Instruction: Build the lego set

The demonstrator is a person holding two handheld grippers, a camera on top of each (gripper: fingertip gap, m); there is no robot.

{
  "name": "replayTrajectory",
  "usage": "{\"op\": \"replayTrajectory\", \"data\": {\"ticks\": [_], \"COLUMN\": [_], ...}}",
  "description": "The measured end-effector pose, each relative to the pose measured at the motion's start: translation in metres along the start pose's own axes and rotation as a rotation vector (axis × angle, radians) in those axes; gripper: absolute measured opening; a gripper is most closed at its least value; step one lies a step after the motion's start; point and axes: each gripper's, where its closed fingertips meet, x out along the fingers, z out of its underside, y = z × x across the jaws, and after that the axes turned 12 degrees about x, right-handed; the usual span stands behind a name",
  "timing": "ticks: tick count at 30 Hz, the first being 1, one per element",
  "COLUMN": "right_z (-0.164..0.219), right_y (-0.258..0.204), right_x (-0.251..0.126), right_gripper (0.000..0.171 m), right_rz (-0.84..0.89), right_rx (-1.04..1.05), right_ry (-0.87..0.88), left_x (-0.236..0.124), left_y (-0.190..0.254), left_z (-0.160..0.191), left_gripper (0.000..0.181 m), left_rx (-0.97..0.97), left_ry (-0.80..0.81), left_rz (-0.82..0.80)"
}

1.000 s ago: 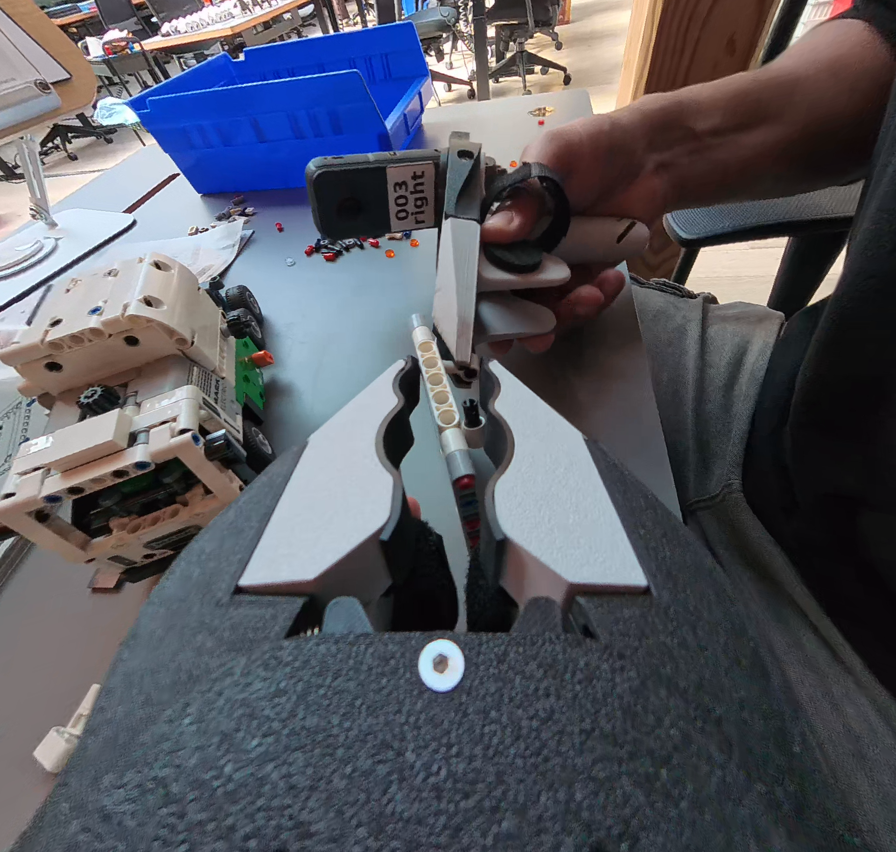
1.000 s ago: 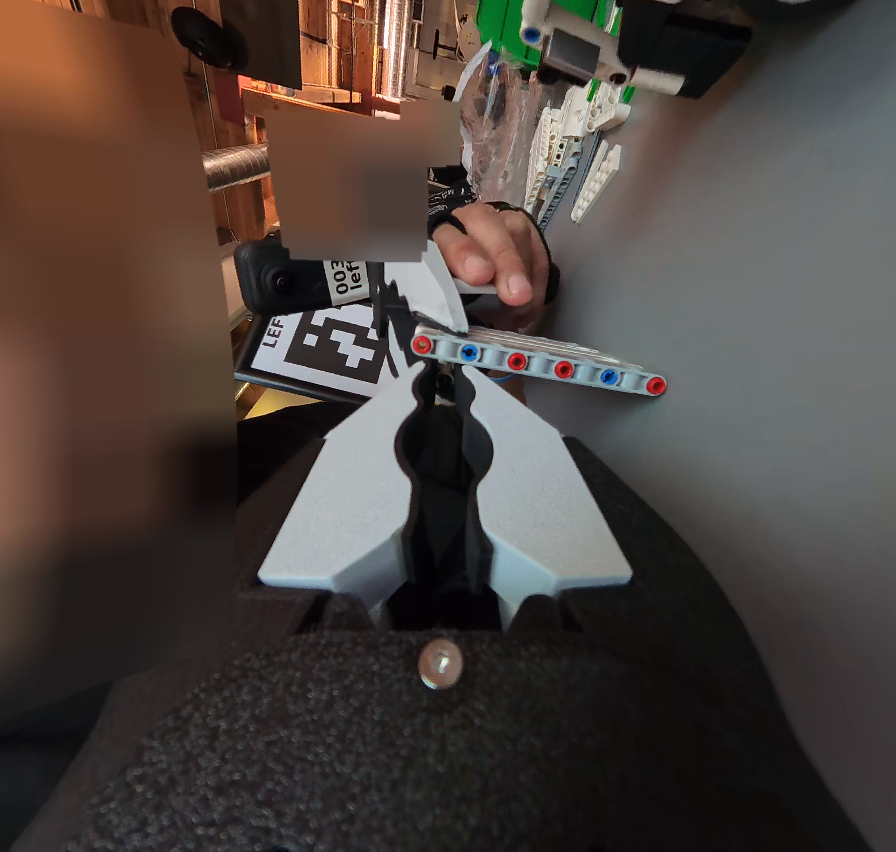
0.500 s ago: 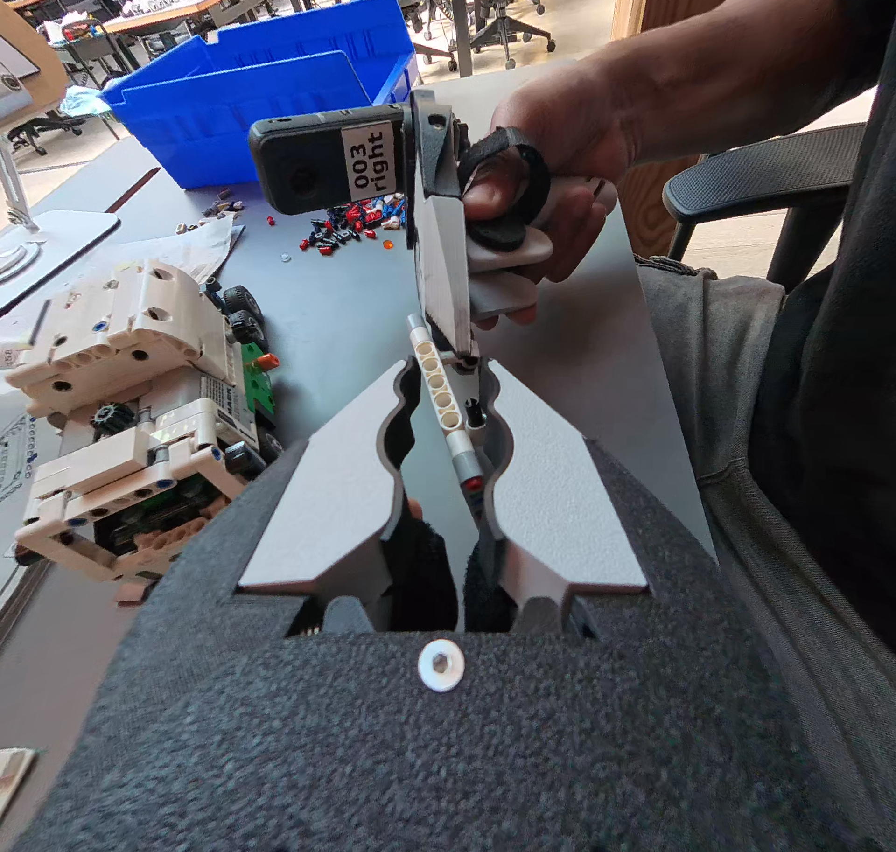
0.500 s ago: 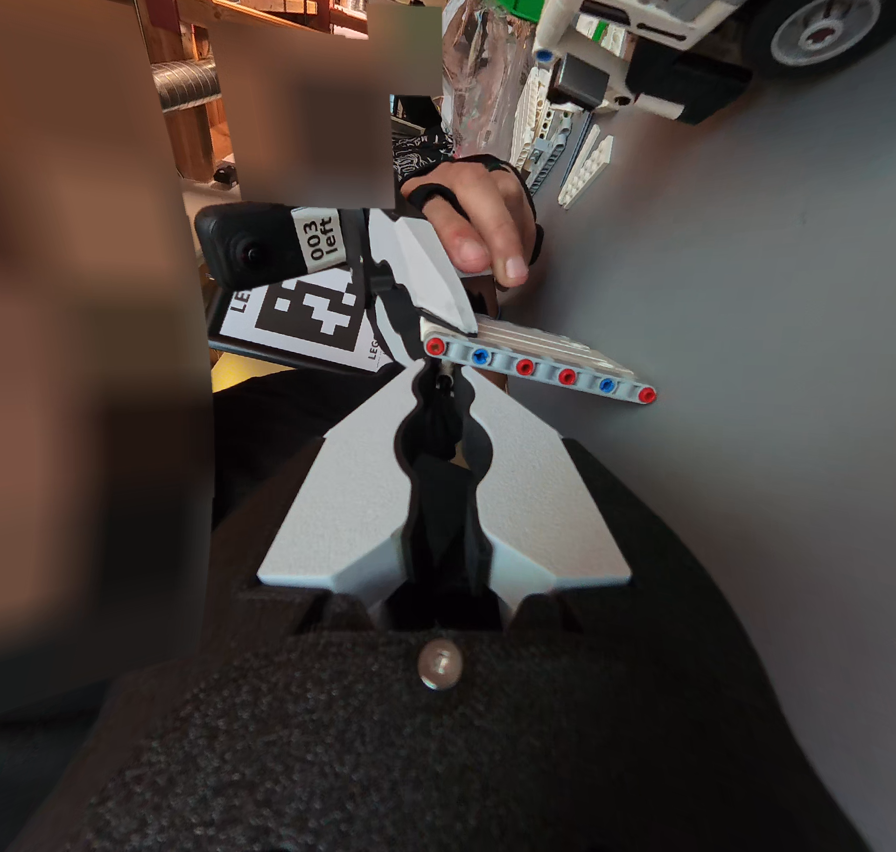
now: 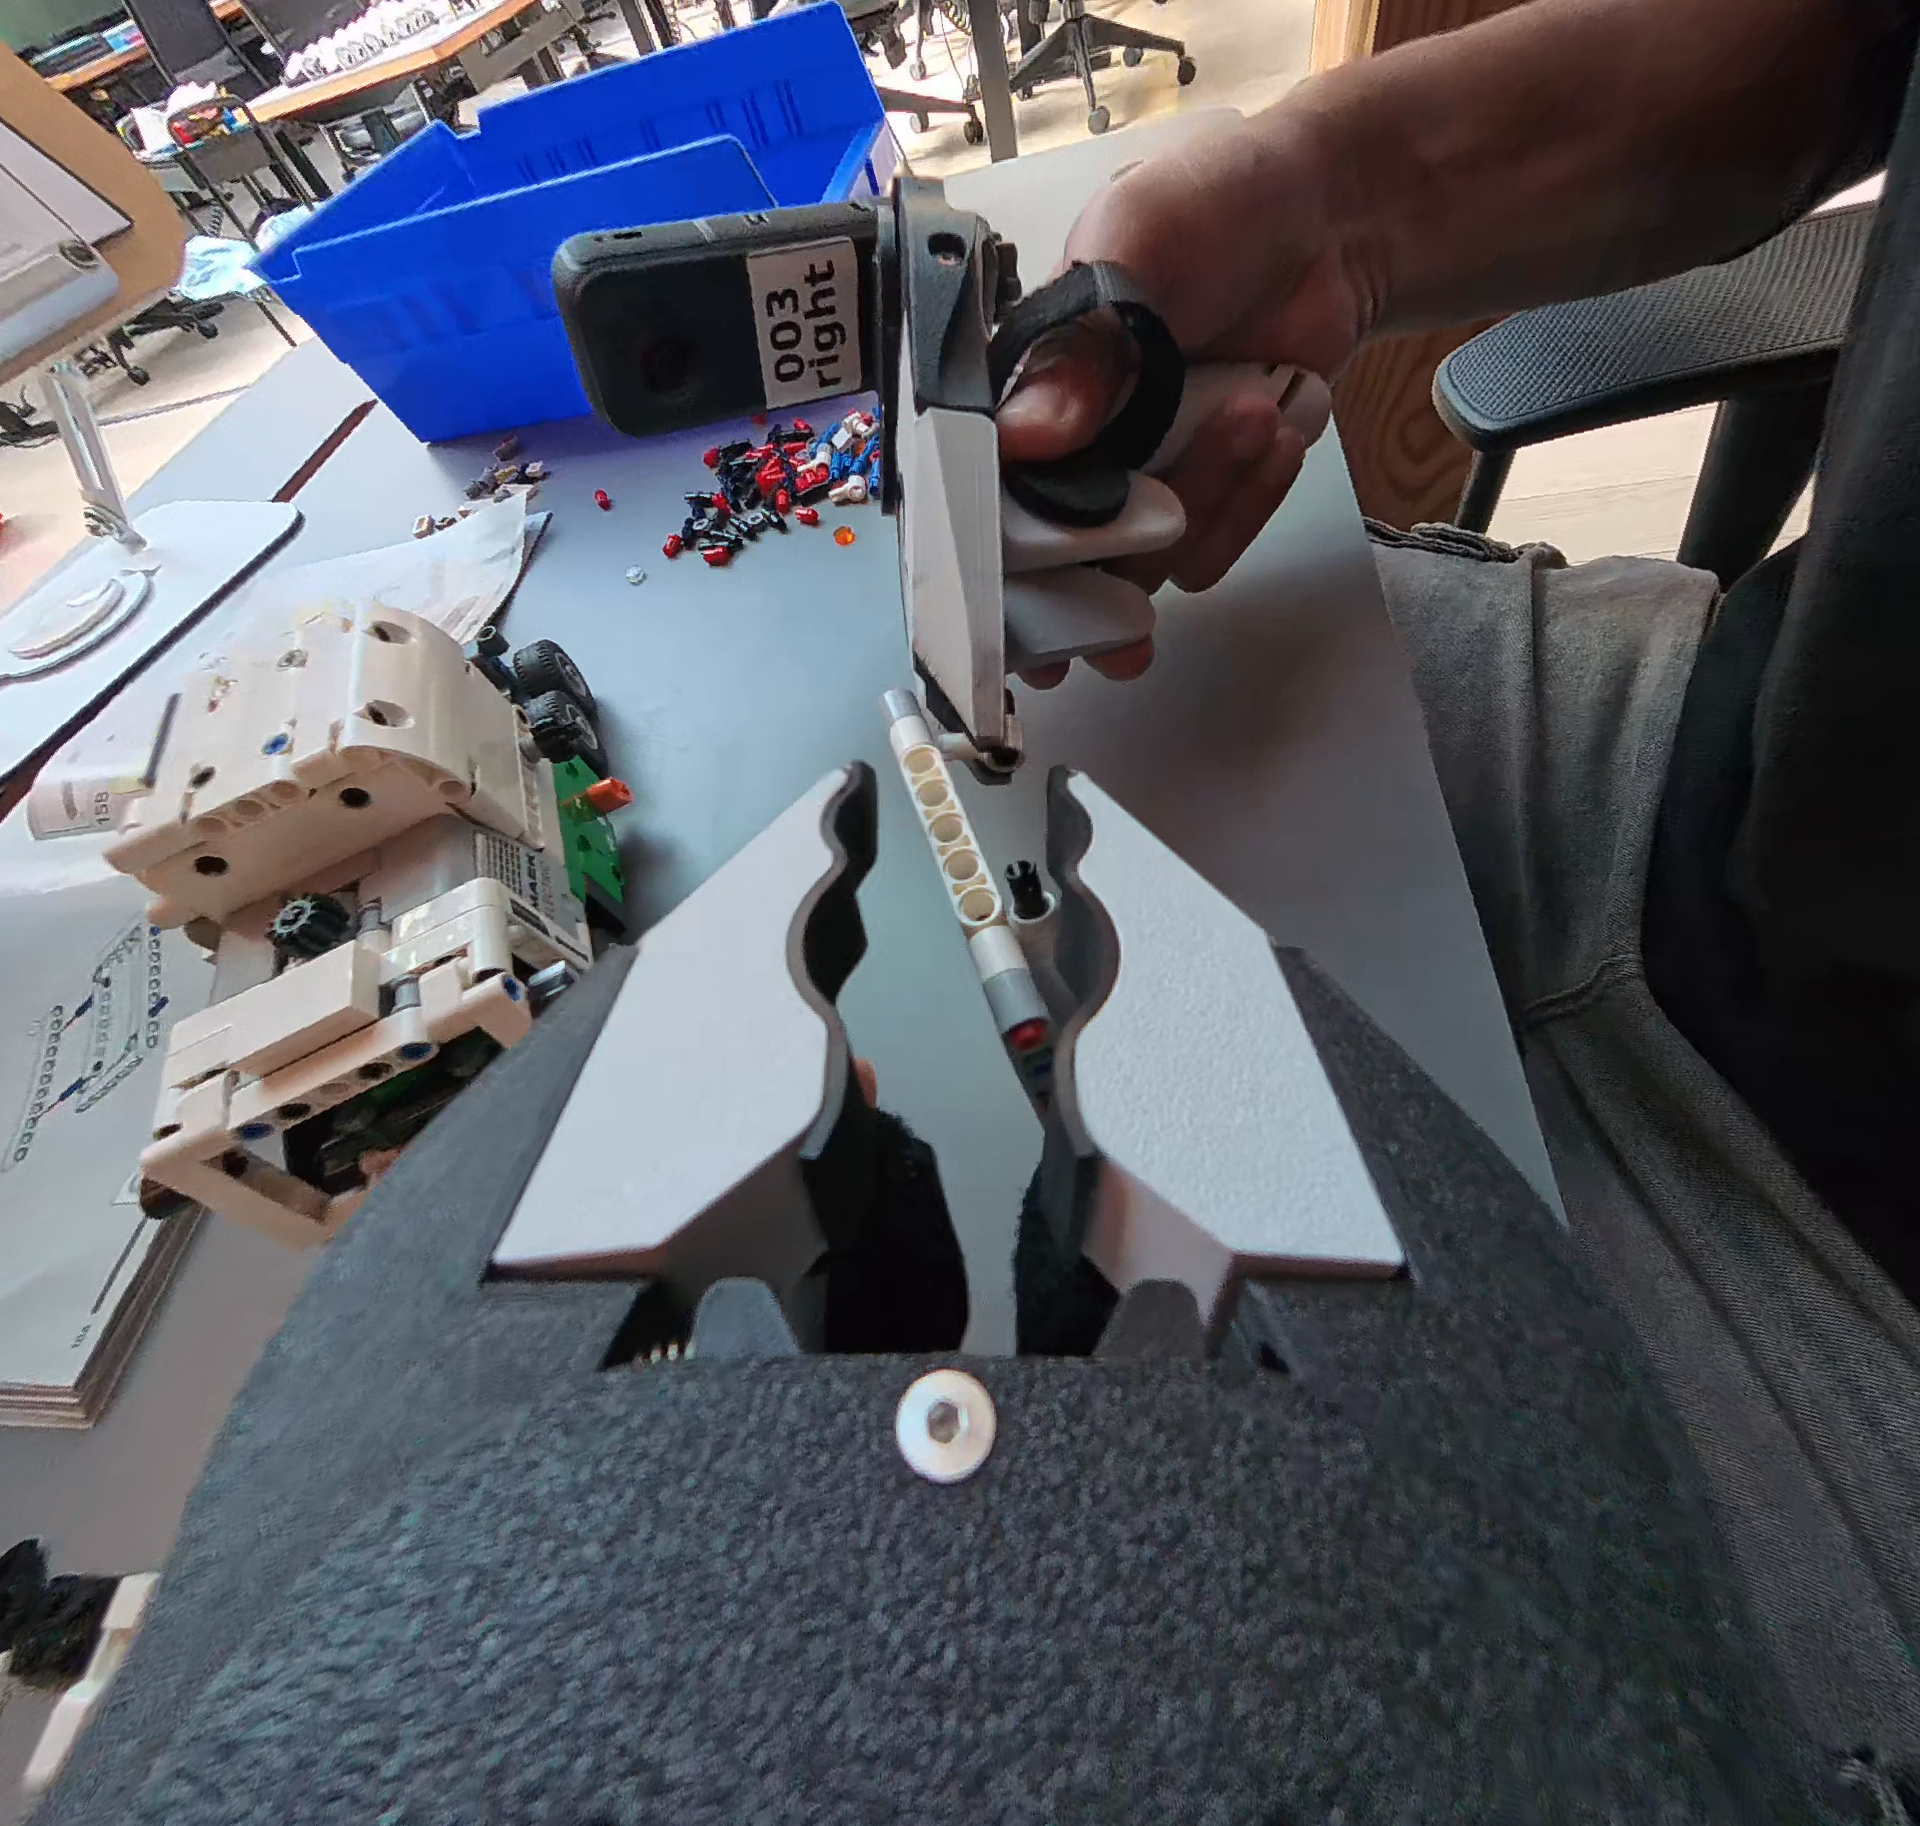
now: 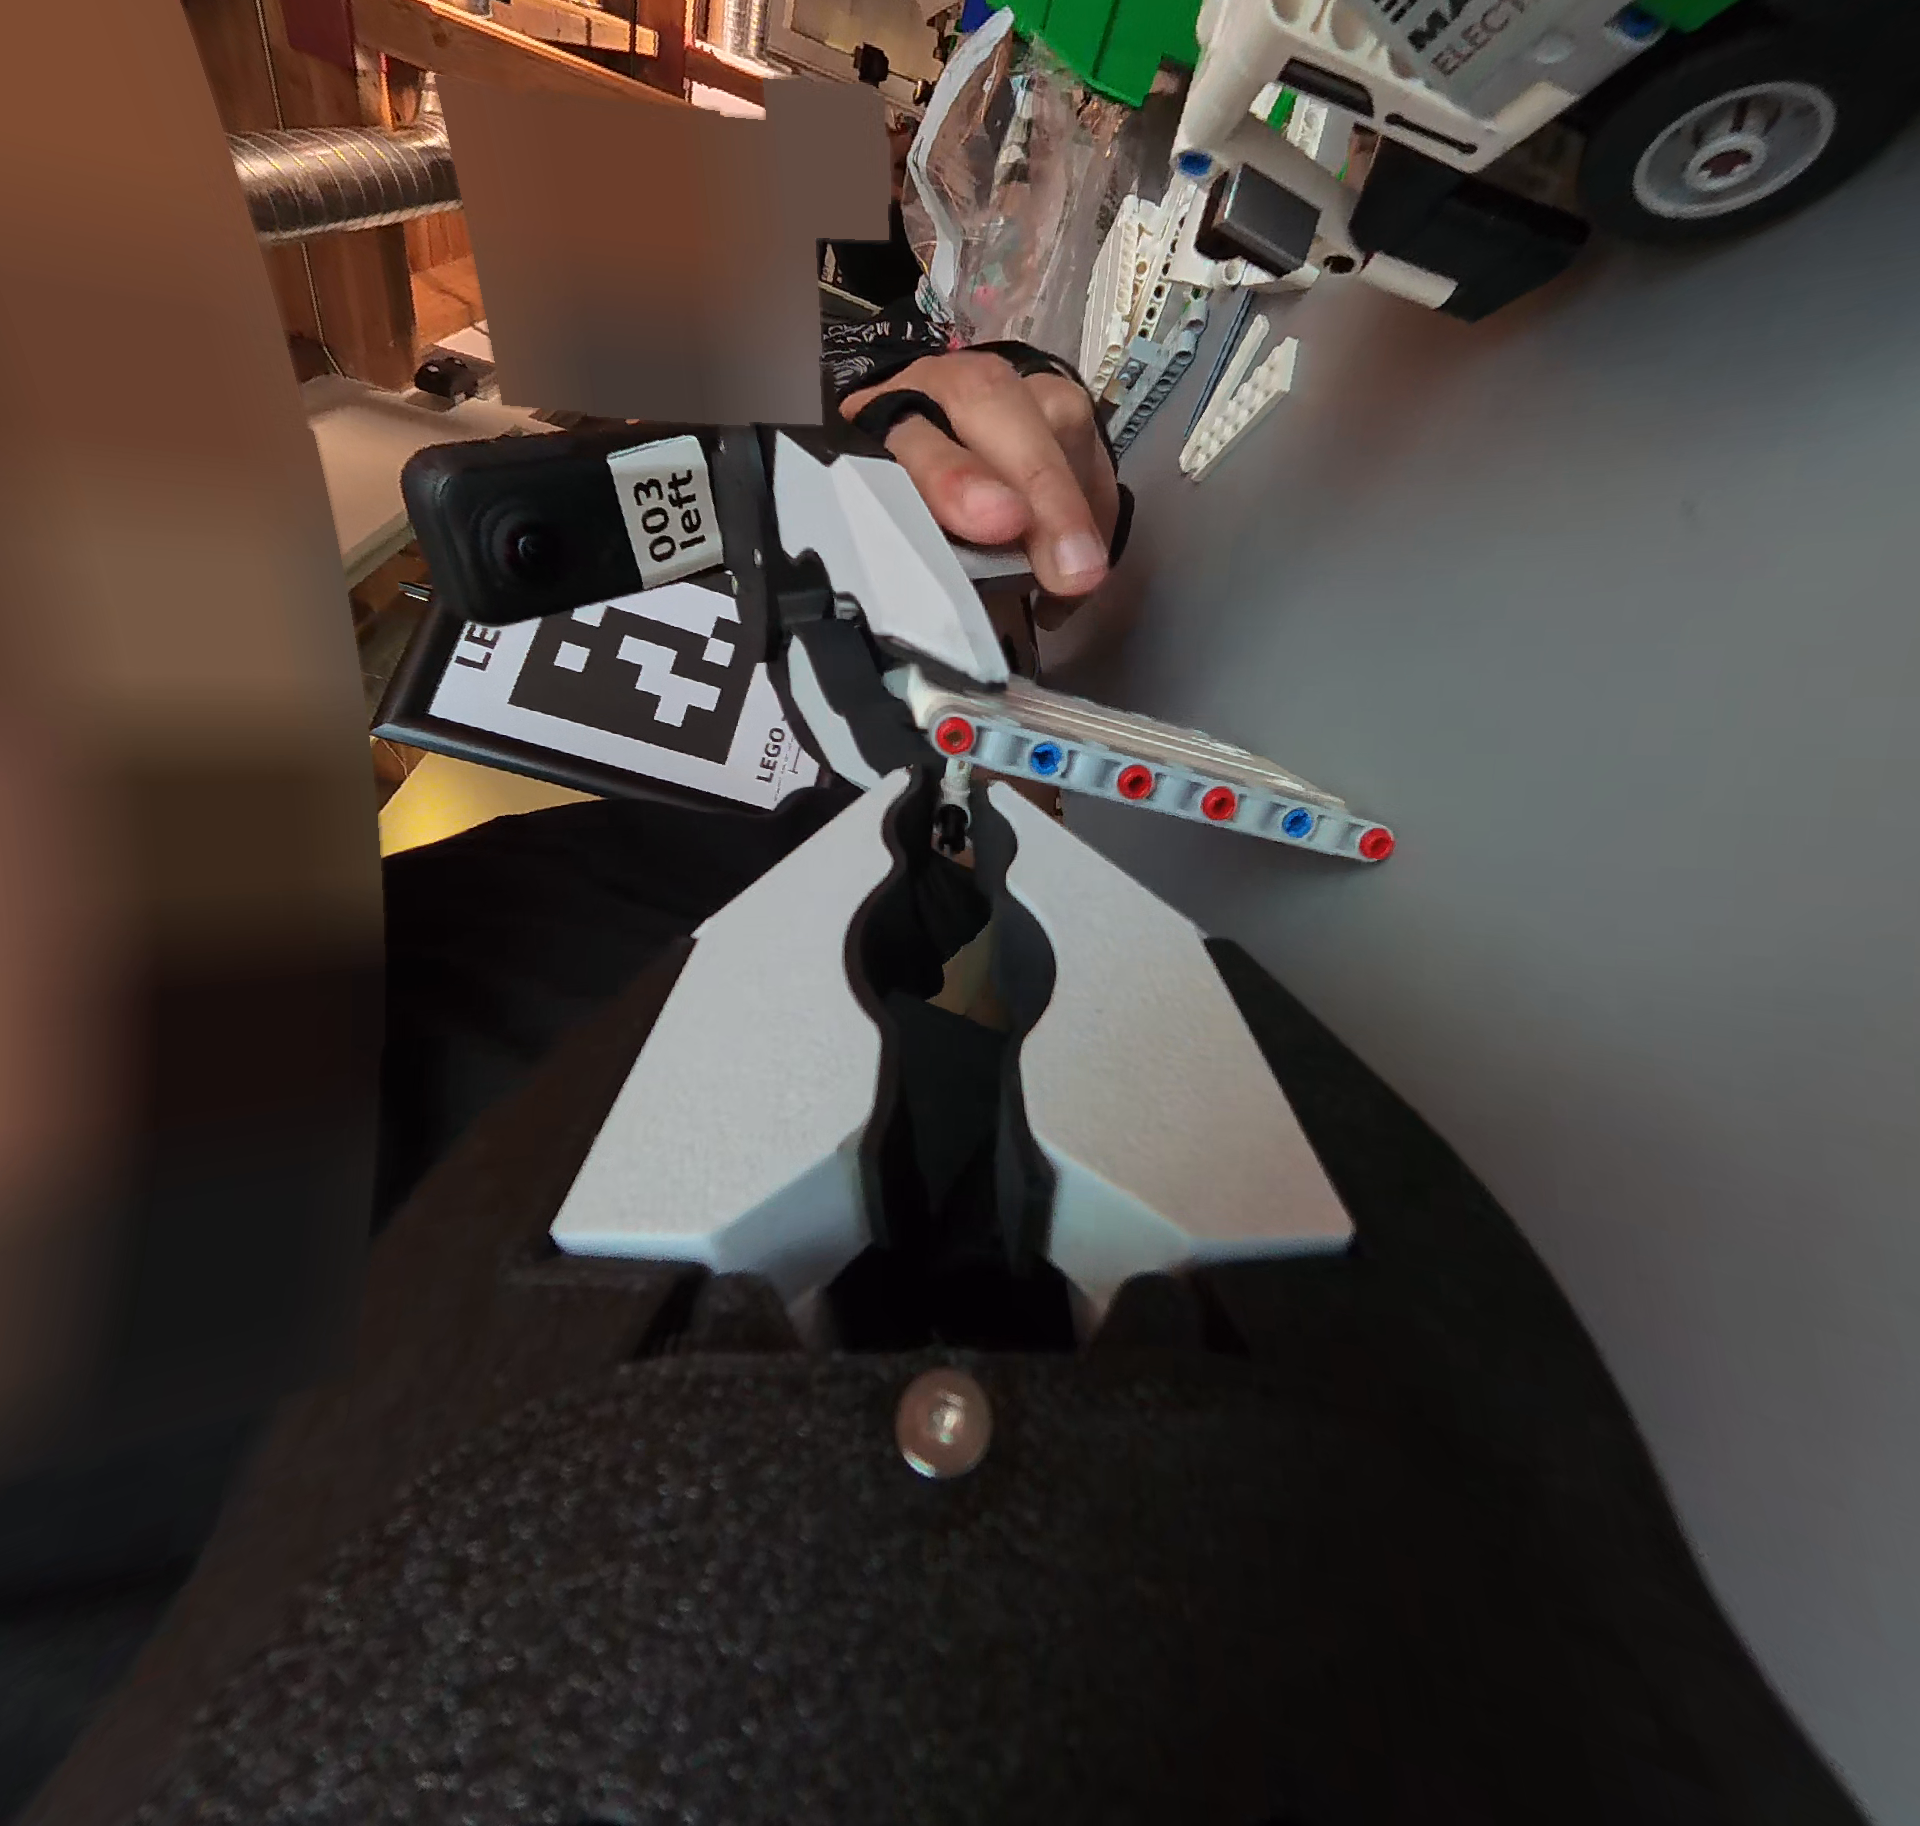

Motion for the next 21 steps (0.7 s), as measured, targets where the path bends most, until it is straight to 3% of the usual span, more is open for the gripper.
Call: {"op": "replayTrajectory", "data": {"ticks": [4, 9, 15, 17, 21], "right_z": [0.003, 0.005, 0.018, 0.020, 0.022], "right_y": [-0.002, -0.006, -0.022, -0.025, -0.028], "right_x": [0.001, 0.005, 0.013, 0.013, 0.011], "right_gripper": [0.005, 0.005, 0.006, 0.005, 0.006], "right_rz": [-0.007, -0.027, -0.055, -0.049, -0.038], "right_rx": [-0.009, -0.012, -0.069, -0.088, -0.114], "right_ry": [-0.001, 0.001, -0.044, -0.045, -0.027], "left_x": [-0.005, -0.008, -0.014, -0.014, -0.014], "left_y": [-0.004, -0.004, 0.006, 0.011, 0.013], "left_z": [-0.006, -0.011, -0.026, -0.030, -0.034], "left_gripper": [0.042, 0.042, 0.029, 0.016, 0.015], "left_rx": [-0.002, 0.048, 0.086, 0.076, 0.067], "left_ry": [0.000, -0.022, -0.036, -0.021, -0.015], "left_rz": [-0.030, -0.085, -0.090, -0.072, -0.105]}}
